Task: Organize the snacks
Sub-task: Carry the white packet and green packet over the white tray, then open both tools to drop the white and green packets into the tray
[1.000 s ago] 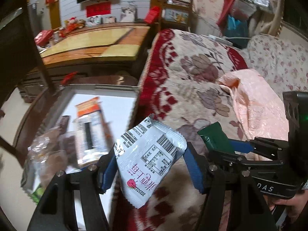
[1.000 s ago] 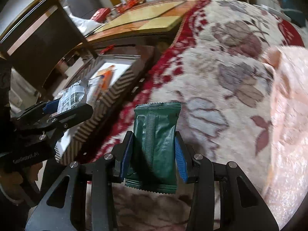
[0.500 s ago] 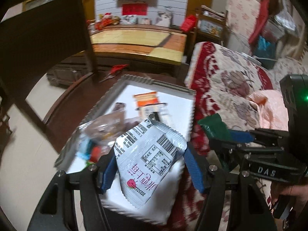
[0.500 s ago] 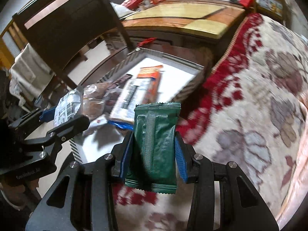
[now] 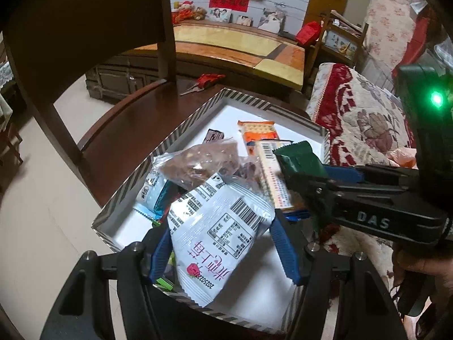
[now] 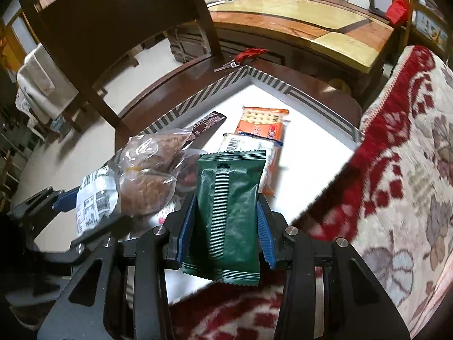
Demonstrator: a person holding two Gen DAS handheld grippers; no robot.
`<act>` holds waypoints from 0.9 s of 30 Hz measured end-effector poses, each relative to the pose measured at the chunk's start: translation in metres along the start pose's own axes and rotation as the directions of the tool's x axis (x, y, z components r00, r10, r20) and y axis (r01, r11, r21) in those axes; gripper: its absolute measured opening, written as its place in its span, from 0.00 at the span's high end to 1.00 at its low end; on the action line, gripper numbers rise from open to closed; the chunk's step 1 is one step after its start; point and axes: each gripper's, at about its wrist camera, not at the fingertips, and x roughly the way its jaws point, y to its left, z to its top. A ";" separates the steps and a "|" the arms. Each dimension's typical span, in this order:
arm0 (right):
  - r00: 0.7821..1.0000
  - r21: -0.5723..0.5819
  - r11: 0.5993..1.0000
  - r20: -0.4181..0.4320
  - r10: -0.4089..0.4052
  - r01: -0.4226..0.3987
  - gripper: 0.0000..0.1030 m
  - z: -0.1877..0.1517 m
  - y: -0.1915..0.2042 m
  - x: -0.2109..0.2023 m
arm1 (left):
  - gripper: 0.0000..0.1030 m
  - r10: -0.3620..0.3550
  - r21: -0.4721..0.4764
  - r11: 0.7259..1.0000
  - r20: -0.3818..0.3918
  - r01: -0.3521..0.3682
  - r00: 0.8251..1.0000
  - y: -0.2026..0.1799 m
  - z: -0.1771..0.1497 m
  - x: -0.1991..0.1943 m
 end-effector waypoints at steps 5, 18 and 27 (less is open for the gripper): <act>1.000 0.006 1.000 -0.016 -0.001 0.001 0.61 0.005 0.000 0.017 | 0.34 0.013 -0.011 1.000 -0.005 -0.013 1.000 -0.001 -0.001 0.006; 0.998 0.054 0.998 0.058 0.010 -0.013 0.48 -0.008 0.001 -0.007 | 0.14 0.054 -0.032 0.998 -0.008 -0.054 0.999 -0.011 -0.008 0.006; 0.988 0.112 0.993 0.145 -0.054 0.038 0.48 -0.040 -0.013 -0.048 | 0.07 0.074 -0.009 0.997 0.047 -0.074 0.996 -0.022 -0.016 -0.016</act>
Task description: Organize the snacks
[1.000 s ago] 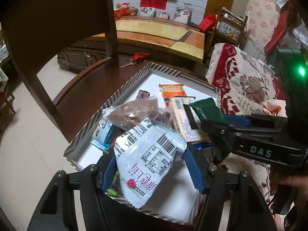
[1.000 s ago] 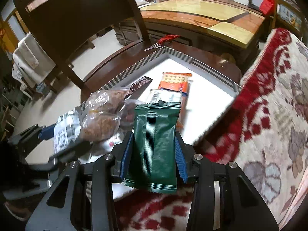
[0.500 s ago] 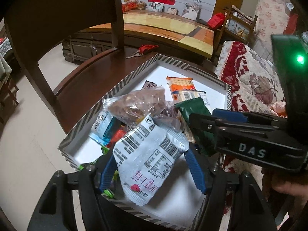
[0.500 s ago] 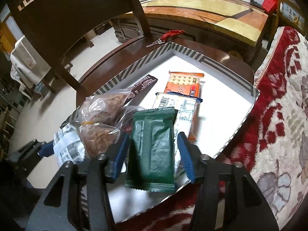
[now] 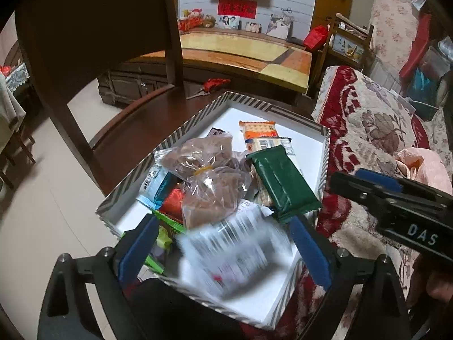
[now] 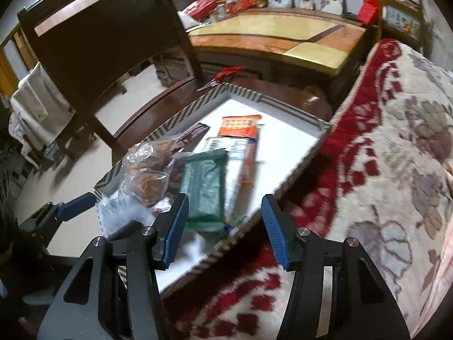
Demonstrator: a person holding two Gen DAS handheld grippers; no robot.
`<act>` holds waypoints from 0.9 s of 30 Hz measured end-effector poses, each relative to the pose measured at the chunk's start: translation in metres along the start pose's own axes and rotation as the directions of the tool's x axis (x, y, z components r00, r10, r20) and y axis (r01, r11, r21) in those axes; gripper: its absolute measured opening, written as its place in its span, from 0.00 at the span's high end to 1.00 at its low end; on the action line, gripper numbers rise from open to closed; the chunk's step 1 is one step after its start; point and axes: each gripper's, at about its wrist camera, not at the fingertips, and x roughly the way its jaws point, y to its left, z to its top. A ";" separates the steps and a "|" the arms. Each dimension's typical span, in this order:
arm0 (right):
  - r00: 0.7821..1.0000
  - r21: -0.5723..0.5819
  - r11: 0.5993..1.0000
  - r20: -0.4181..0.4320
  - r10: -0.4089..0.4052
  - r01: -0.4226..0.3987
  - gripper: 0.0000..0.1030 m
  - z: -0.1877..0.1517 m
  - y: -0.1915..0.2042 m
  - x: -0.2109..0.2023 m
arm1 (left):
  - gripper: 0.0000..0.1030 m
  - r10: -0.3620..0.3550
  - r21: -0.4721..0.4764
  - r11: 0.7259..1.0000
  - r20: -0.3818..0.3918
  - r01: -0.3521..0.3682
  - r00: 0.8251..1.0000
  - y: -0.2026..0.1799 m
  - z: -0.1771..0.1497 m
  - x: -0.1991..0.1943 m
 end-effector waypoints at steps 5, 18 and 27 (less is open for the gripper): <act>0.998 0.007 1.000 0.048 -0.029 0.029 0.47 -0.018 -0.008 -0.024 | 0.05 0.010 -0.003 1.000 0.031 -0.010 0.999 -0.004 -0.004 -0.016; 0.999 -0.005 1.000 0.036 -0.023 0.023 0.47 -0.051 -0.009 -0.043 | 0.02 0.026 0.023 0.999 0.097 -0.028 0.995 -0.017 -0.008 -0.047; 0.999 -0.006 1.000 0.045 -0.026 0.026 0.47 -0.054 -0.010 -0.052 | 0.02 -0.001 0.042 0.999 0.144 -0.005 0.990 -0.025 -0.010 -0.056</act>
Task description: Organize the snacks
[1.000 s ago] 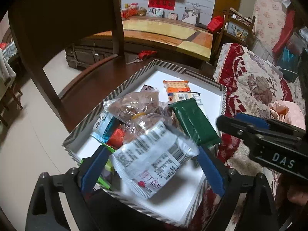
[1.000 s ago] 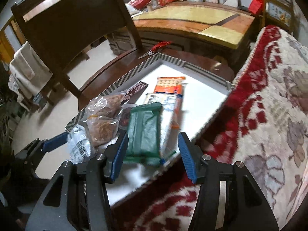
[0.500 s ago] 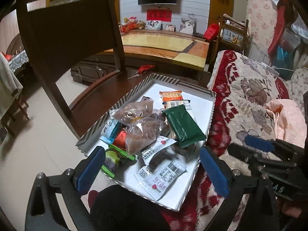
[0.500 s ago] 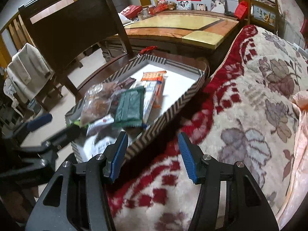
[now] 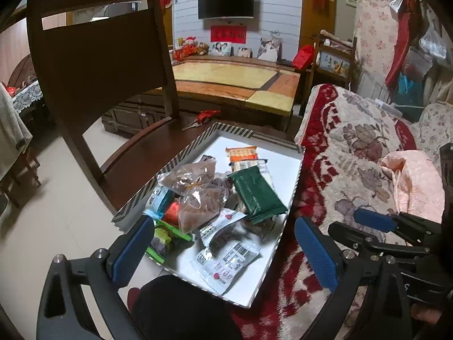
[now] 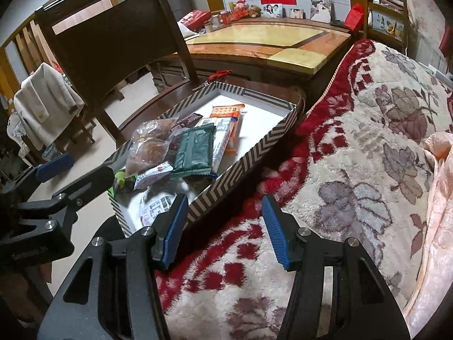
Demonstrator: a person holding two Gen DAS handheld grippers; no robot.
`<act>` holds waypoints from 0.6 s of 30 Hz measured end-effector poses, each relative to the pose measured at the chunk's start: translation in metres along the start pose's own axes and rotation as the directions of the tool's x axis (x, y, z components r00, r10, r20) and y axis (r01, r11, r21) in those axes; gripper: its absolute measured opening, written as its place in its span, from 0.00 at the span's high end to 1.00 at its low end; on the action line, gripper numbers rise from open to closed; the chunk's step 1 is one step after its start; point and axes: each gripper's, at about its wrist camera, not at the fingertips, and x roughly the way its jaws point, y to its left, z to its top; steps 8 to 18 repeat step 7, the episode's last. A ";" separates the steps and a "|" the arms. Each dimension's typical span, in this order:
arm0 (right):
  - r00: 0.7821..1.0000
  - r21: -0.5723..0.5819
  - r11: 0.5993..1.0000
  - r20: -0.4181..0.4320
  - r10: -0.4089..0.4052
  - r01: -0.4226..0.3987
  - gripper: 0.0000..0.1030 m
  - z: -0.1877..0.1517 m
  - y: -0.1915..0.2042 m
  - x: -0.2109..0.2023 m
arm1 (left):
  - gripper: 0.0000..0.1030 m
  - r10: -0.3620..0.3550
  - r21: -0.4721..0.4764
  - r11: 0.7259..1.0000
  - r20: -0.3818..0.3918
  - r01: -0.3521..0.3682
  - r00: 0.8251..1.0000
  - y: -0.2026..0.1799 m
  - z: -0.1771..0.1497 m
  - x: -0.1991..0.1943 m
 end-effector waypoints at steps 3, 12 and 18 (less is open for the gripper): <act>1.000 0.008 1.000 -0.002 -0.002 0.002 0.47 -0.003 -0.003 -0.001 | 0.02 -0.006 0.013 1.000 0.020 0.006 1.000 -0.003 -0.001 -0.002; 1.000 0.033 0.999 -0.012 -0.002 0.002 0.47 -0.006 -0.010 -0.001 | 0.02 -0.017 0.017 1.000 0.006 0.017 1.000 -0.007 -0.001 0.000; 1.000 0.033 0.999 -0.012 -0.002 0.002 0.47 -0.006 -0.010 -0.001 | 0.02 -0.017 0.017 1.000 0.006 0.017 1.000 -0.007 -0.001 0.000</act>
